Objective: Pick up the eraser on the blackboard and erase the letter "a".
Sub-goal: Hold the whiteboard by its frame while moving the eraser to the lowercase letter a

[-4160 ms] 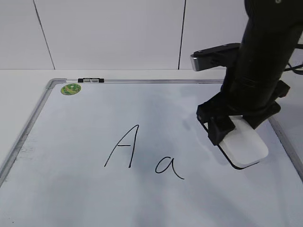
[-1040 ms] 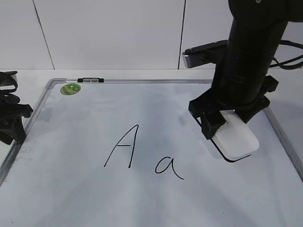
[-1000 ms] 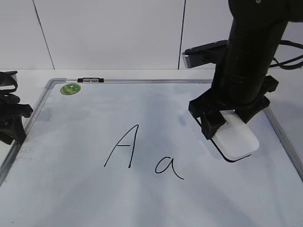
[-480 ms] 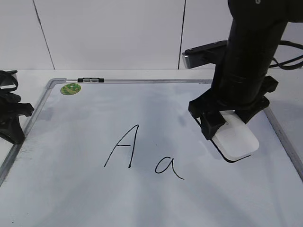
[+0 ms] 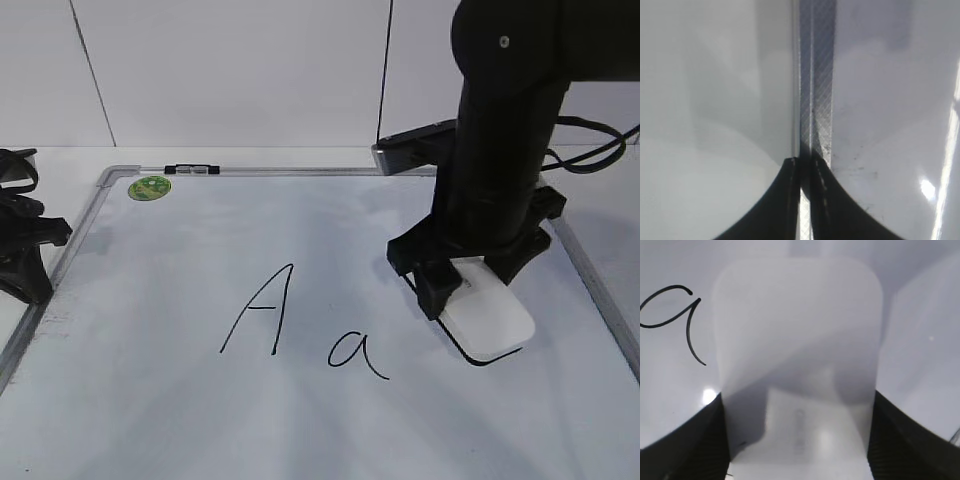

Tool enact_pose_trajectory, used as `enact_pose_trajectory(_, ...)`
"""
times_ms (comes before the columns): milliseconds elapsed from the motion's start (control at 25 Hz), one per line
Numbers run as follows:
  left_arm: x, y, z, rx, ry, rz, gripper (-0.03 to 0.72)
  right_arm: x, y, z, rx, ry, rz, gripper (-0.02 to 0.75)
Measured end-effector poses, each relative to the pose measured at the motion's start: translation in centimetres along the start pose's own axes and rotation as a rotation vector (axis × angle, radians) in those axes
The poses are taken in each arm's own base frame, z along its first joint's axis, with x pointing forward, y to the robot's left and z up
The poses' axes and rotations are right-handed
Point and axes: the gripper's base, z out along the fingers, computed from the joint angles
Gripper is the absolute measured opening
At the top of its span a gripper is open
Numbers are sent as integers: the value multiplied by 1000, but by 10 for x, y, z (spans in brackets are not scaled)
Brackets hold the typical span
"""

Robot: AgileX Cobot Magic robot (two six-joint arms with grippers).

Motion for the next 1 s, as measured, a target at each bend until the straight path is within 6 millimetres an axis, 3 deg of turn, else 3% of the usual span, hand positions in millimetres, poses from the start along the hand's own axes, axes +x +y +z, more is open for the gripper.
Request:
enact_pose_trajectory(400,0,0,0,3,0,-2,20,-3,33,21,16,54,-99,563)
enact_pose_trajectory(1000,0,-1,0,6,-1,-5,20,-17,38,40,5,-7,-108,563)
